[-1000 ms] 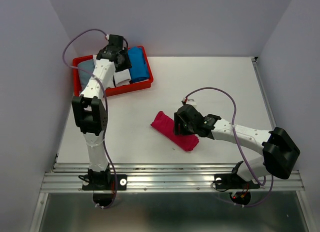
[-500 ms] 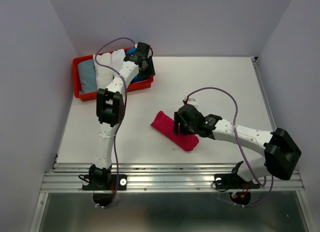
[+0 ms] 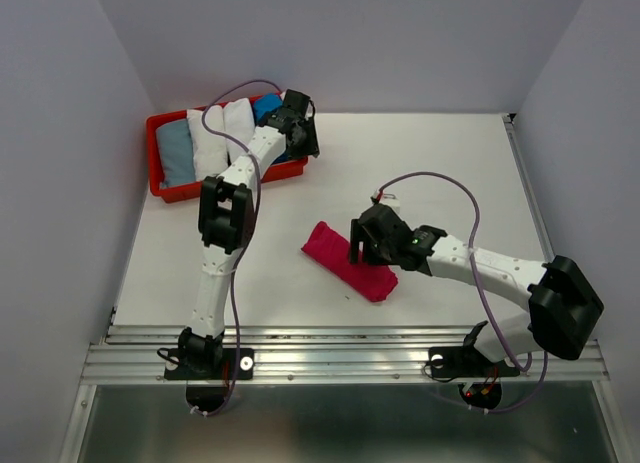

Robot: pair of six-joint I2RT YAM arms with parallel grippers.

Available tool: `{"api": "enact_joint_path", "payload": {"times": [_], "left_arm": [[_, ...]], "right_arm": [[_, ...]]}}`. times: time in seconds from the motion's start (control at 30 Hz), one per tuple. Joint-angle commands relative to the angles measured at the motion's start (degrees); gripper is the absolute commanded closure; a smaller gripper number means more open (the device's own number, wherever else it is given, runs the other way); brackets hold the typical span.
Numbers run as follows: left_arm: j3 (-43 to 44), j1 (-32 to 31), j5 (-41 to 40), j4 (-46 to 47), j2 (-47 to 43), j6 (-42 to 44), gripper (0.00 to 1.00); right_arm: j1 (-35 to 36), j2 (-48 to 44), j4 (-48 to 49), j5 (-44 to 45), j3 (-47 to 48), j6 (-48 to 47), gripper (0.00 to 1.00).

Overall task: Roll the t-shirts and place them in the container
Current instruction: Move the bin to the center of the board.

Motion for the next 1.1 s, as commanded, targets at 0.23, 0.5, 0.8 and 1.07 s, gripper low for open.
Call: {"api": "enact_joint_path", "payload": {"times": [0.23,0.5,0.8,1.07], "left_arm": [[-0.92,-10.07,14.53,5.97,-2.03,-3.37,0.47],[3.40,-10.96,17.19,3.60,-6.06,-2.49,0.46],[2.00,-8.06,20.53,2.02,-16.60,-1.26,0.46],[1.73,-0.17,21.14,-0.97,-21.44,0.32,0.47]], "right_arm": [[-19.34,-4.62,0.50,-4.74,0.92,-2.81,0.22],[-23.92,1.52,3.14,-6.94,6.28,-5.72,0.22],[-24.45,11.63,6.48,-7.55,17.08,-6.07,0.22],[-24.45,19.88,8.24,-9.58,24.03,-8.17,0.22]]}}
